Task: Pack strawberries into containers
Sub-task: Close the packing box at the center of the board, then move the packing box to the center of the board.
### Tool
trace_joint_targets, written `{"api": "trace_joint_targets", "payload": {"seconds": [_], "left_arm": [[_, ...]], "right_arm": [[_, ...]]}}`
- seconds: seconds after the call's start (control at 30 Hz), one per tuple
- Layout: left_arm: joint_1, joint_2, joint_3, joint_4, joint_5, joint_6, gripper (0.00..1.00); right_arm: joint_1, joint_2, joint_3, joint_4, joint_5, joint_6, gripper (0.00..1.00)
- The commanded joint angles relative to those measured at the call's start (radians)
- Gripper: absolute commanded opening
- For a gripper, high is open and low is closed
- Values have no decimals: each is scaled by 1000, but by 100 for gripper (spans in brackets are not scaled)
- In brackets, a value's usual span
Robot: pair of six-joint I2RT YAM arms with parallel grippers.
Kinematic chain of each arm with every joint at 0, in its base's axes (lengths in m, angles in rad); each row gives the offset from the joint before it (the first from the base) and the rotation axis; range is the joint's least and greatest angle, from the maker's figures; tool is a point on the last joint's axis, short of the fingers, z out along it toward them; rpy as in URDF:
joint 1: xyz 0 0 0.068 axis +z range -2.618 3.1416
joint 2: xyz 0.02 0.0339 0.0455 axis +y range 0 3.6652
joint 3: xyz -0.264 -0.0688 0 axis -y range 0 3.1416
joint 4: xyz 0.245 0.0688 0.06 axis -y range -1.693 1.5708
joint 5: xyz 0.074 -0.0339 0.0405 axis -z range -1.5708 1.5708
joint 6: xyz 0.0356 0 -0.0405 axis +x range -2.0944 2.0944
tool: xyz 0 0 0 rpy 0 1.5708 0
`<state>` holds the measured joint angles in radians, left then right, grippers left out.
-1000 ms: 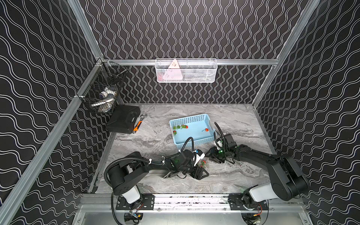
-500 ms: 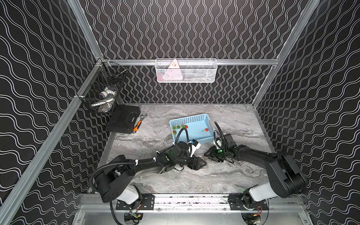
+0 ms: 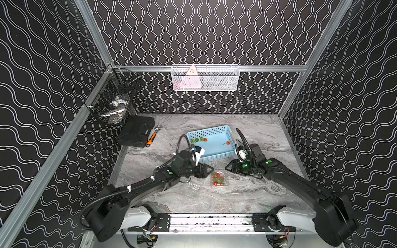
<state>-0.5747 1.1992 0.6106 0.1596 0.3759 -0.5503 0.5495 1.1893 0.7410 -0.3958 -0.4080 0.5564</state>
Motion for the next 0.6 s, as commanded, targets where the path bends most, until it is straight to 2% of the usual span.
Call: {"api": "trace_joint_targets", "payload": {"seconds": [0.0,0.13,0.3,0.4,0.57], "left_arm": [[107,-66,12,-111,-53,24,71],[274,-107,0,-132,-35,-5,71],[456,-101,-19,-78,64,-54,71],[506,-93,-13,-63,101,-69,71],[536,-78,18,-78,135,-63,71]], "right_arm": [[96,-22,4,15,25,-6,48],[249,102,64,61,55,2,45],[329,294,147,92,63,-12,43],[336,372,189,73,62,-27,43],[334,464,217,-7,119,-34,42]]}}
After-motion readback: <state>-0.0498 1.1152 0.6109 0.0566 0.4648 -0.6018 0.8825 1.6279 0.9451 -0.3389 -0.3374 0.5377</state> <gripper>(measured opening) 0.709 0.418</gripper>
